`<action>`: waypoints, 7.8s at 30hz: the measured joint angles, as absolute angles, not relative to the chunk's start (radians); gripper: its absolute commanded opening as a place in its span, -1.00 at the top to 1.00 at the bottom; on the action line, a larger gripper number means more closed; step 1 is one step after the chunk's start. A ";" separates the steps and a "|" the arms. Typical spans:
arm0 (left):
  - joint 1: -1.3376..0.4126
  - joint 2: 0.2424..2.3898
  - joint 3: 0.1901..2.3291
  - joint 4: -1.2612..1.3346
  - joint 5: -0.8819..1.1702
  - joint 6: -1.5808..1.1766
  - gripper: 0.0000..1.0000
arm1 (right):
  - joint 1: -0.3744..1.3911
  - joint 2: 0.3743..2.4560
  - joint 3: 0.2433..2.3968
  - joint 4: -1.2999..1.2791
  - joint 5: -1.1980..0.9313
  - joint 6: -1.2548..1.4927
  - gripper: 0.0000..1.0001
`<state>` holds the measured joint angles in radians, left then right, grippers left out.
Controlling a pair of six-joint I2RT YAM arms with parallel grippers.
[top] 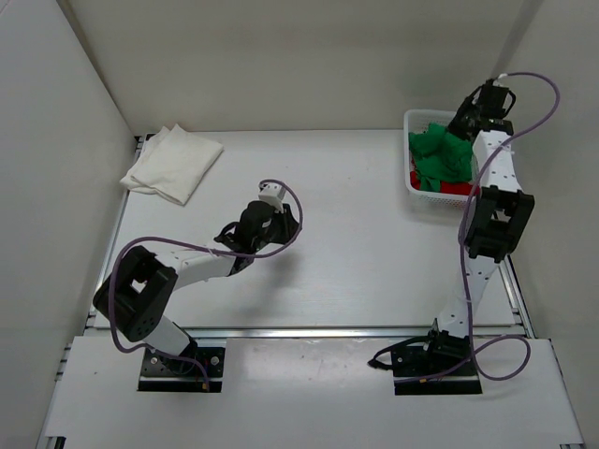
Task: Fold and stack the t-shirts
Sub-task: Grab crumpled tshirt from bin with the right arm, then move the tshirt to the center of the board, then flatten out the tshirt
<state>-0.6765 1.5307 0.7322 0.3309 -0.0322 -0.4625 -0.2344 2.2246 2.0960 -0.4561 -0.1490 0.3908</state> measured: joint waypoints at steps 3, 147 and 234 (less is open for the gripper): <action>-0.670 1.528 0.733 0.321 -0.029 -0.472 0.28 | -0.207 2.092 2.088 -0.446 -0.133 0.380 1.00; -0.101 1.443 0.705 0.168 0.043 -0.762 1.00 | 0.536 1.365 1.183 -0.319 0.069 0.402 1.00; -0.031 1.561 0.612 0.141 -0.011 -0.865 0.17 | 0.538 1.097 0.607 -0.080 0.007 0.537 0.32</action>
